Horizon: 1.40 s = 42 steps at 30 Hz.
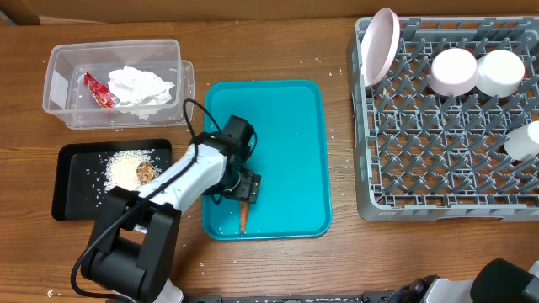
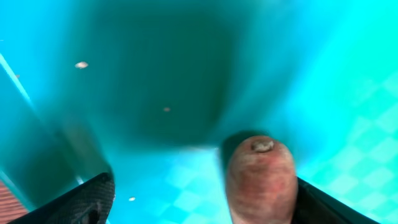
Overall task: Sort waste into correct bins and load items into the dishwasher
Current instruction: 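Return the left gripper to the tray and grasp the carrot, then carry the carrot left and release it onto the black tray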
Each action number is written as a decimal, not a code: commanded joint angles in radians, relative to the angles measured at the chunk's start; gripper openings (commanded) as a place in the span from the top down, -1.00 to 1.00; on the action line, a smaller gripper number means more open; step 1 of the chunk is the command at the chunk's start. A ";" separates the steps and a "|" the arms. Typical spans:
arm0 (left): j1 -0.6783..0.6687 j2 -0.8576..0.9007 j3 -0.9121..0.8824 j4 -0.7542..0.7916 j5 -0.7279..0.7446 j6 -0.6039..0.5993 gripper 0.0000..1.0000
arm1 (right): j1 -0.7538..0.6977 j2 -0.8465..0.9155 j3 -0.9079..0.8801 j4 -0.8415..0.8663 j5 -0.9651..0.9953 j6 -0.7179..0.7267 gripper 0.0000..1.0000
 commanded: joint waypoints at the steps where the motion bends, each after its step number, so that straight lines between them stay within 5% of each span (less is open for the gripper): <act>1: 0.003 -0.014 -0.008 -0.027 0.076 0.042 -0.72 | 0.001 -0.006 -0.001 0.003 0.003 -0.002 -1.00; 13: -0.032 -0.014 -0.049 -0.110 0.151 -0.125 -0.47 | 0.001 -0.006 -0.001 0.003 0.003 -0.002 -1.00; 22: -0.032 -0.014 -0.130 0.042 0.132 -0.125 -0.21 | 0.001 -0.006 -0.001 0.003 0.002 -0.002 -1.00; 42: -0.156 -0.014 -0.116 -0.001 -0.097 -0.251 -0.14 | 0.001 -0.006 -0.001 0.003 0.003 -0.002 -1.00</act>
